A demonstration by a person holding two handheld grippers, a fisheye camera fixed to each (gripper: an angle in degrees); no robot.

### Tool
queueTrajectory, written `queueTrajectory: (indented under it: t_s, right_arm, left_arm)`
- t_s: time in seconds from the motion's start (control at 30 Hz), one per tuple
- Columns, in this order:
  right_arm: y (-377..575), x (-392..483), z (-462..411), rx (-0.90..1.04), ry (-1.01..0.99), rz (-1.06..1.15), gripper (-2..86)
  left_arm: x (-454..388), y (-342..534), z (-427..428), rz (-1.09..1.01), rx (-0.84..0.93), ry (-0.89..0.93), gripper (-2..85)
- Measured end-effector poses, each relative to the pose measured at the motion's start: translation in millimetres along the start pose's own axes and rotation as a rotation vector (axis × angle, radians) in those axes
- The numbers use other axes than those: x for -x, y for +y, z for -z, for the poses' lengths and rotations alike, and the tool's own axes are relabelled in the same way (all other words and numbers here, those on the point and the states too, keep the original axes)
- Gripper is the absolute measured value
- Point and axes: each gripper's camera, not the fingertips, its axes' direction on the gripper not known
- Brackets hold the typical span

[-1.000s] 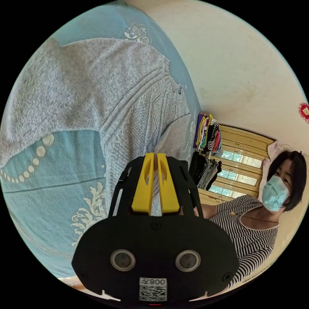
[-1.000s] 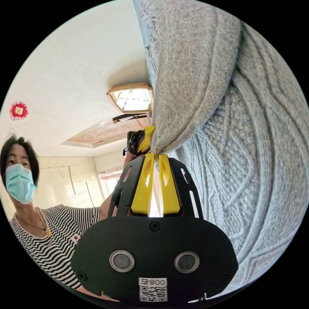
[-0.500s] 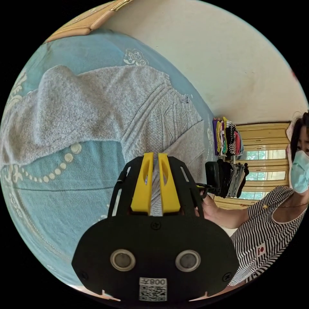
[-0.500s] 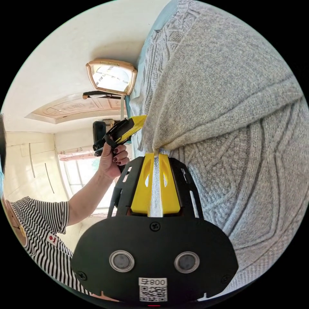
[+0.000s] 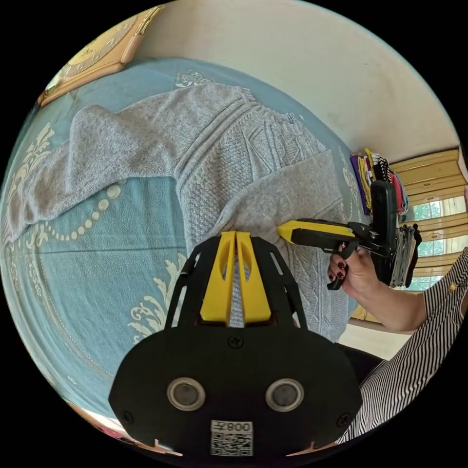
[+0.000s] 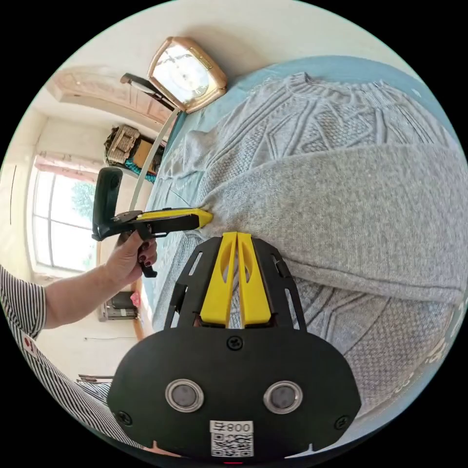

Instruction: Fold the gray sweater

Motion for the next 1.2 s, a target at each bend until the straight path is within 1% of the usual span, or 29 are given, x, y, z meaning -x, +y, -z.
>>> queueTrajectory:
  t_s: [0.07, 0.1, 0.17, 0.2, 0.23, 0.27, 0.3, 0.37, 0.47, 0.6, 0.63, 0.67, 0.7, 0.73, 0.8, 0.83, 0.93, 1.03, 1.1, 1.13, 1.17, 1.2]
  right_arm:
    - [-2.5, 18.8, -7.3, 0.018, 0.072, 0.057, 0.1]
    - [-2.1, 28.4, -10.7, 0.016, 0.107, 0.082, 0.1]
    - [-2.3, 34.9, -13.0, 0.030, 0.112, 0.085, 0.1]
    - [-5.8, 34.6, -9.3, 0.073, 0.085, 0.078, 0.1]
    - [-6.5, 33.4, -3.9, 0.079, 0.067, 0.074, 0.1]
    - [-3.3, 29.3, 15.4, 0.033, 0.038, 0.068, 0.1]
    - [3.1, 21.3, 41.4, -0.033, 0.051, 0.045, 0.1]
    - [14.6, 1.2, 79.7, -0.110, 0.124, -0.023, 0.1]
    - [33.3, -42.2, 127.1, -0.186, 0.226, -0.149, 0.1]
    - [38.2, -85.8, 135.6, -0.160, 0.307, -0.257, 0.1]
    - [37.0, -89.5, 130.7, -0.139, 0.298, -0.259, 0.1]
    - [35.3, -93.4, 120.6, -0.112, 0.274, -0.257, 0.1]
    - [35.6, -89.9, 118.3, -0.135, 0.286, -0.247, 0.1]
    - [34.7, -87.3, 117.0, -0.130, 0.299, -0.238, 0.1]
    - [30.6, -78.0, 118.6, -0.113, 0.328, -0.234, 0.1]
    - [30.1, -74.9, 121.1, -0.114, 0.334, -0.228, 0.1]
    - [31.7, -60.0, 138.2, -0.176, 0.373, -0.205, 0.1]
    - [29.8, -63.8, 141.6, -0.185, 0.397, -0.224, 0.1]
    - [25.3, -72.4, 135.7, -0.151, 0.371, -0.237, 0.1]
    - [24.5, -73.3, 134.2, -0.147, 0.371, -0.236, 0.1]
    - [22.9, -74.6, 129.8, -0.131, 0.375, -0.229, 0.1]
    - [21.1, -75.8, 124.8, -0.114, 0.370, -0.220, 0.1]
  left_arm:
    - [-16.3, 7.1, -4.9, -0.053, -0.019, -0.078, 0.3]
    - [-18.3, 7.8, -5.7, -0.052, -0.014, -0.085, 0.2]
    - [-24.1, 4.8, 0.0, 0.005, 0.014, -0.099, 0.2]
    - [-28.5, 5.1, 6.1, 0.010, -0.022, -0.114, 0.2]
    - [-41.5, 6.1, 20.3, -0.006, -0.117, -0.125, 0.2]
    - [-56.6, 3.1, 28.1, -0.046, -0.173, -0.101, 0.2]
    - [-64.5, -0.1, 28.8, -0.071, -0.184, -0.081, 0.2]
    - [-97.6, -18.5, 15.9, -0.171, -0.195, 0.007, 0.2]
    - [-142.5, -56.7, -25.8, -0.312, -0.161, 0.125, 0.2]
    - [-193.6, -109.2, -81.2, -0.423, -0.108, 0.183, 0.2]
    - [-207.6, -123.6, -101.3, -0.458, -0.067, 0.159, 0.2]
    - [-217.6, -132.9, -122.7, -0.485, -0.031, 0.089, 0.1]
    - [-220.7, -136.8, -135.8, -0.494, 0.010, 0.047, 0.1]
    - [-221.8, -140.3, -149.4, -0.515, 0.036, 0.053, 0.1]
    - [-215.1, -144.0, -147.2, -0.466, 0.048, 0.095, 0.1]
    - [-213.4, -145.5, -142.6, -0.441, 0.047, 0.111, 0.1]
    - [-228.6, -153.4, -124.2, -0.490, -0.055, 0.113, 0.2]
    - [-250.3, -180.9, -136.8, -0.542, -0.051, 0.051, 0.2]
    - [-254.0, -194.5, -150.4, -0.534, -0.051, 0.001, 0.2]
    - [-254.2, -201.8, -162.9, -0.539, -0.022, -0.025, 0.2]
    - [-252.1, -206.2, -175.5, -0.544, 0.019, -0.022, 0.2]
    - [-249.5, -206.1, -175.1, -0.542, -0.006, -0.005, 0.2]
